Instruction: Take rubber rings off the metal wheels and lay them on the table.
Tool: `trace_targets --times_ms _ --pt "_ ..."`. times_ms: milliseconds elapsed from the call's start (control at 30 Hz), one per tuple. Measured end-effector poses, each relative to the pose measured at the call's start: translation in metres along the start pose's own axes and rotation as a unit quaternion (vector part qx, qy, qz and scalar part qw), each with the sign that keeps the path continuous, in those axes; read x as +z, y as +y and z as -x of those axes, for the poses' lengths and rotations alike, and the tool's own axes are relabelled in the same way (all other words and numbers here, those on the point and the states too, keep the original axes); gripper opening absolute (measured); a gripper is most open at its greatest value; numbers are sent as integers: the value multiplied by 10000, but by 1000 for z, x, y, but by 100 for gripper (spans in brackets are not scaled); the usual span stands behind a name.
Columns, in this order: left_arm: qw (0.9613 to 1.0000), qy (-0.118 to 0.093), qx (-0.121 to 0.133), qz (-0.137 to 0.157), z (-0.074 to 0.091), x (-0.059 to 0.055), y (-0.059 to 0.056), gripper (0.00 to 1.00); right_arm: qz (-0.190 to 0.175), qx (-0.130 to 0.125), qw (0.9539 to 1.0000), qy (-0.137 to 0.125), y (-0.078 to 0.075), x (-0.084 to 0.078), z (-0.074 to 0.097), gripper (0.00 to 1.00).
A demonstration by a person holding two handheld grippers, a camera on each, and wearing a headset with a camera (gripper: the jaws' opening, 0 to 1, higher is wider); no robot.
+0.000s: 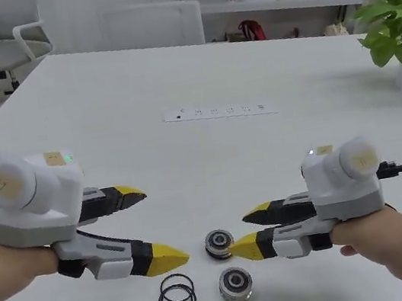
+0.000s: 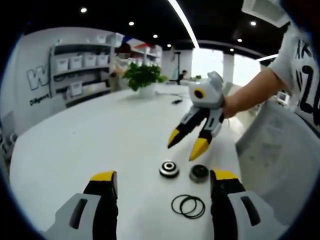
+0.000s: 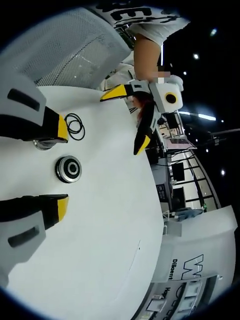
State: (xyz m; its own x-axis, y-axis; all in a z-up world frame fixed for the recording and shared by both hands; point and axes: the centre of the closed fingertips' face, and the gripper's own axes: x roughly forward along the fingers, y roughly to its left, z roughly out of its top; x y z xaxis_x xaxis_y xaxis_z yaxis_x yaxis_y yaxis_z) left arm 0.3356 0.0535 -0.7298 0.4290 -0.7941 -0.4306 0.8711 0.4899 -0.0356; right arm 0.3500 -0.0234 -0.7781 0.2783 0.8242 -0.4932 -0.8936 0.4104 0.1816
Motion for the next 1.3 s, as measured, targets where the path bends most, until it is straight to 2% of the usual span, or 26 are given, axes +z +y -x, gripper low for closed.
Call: trace_targets --times_ms 133,400,700,1033,1300 --pt "10000 60 -57 -14 -10 -2 -1 75 -37 -37 10000 34 -5 -5 -2 37" --pt "9997 183 -149 -8 -28 -10 -2 69 35 27 9999 146 -4 -13 -11 32" --pt "9993 284 -232 4 -43 -17 -3 60 98 73 9998 164 -6 -15 -17 26" --pt "9987 340 -370 19 -62 -21 -7 49 149 178 9995 210 -3 -20 -22 19" --pt "9983 410 -423 6 -75 -24 -9 38 149 208 9994 225 -3 -22 -23 17"
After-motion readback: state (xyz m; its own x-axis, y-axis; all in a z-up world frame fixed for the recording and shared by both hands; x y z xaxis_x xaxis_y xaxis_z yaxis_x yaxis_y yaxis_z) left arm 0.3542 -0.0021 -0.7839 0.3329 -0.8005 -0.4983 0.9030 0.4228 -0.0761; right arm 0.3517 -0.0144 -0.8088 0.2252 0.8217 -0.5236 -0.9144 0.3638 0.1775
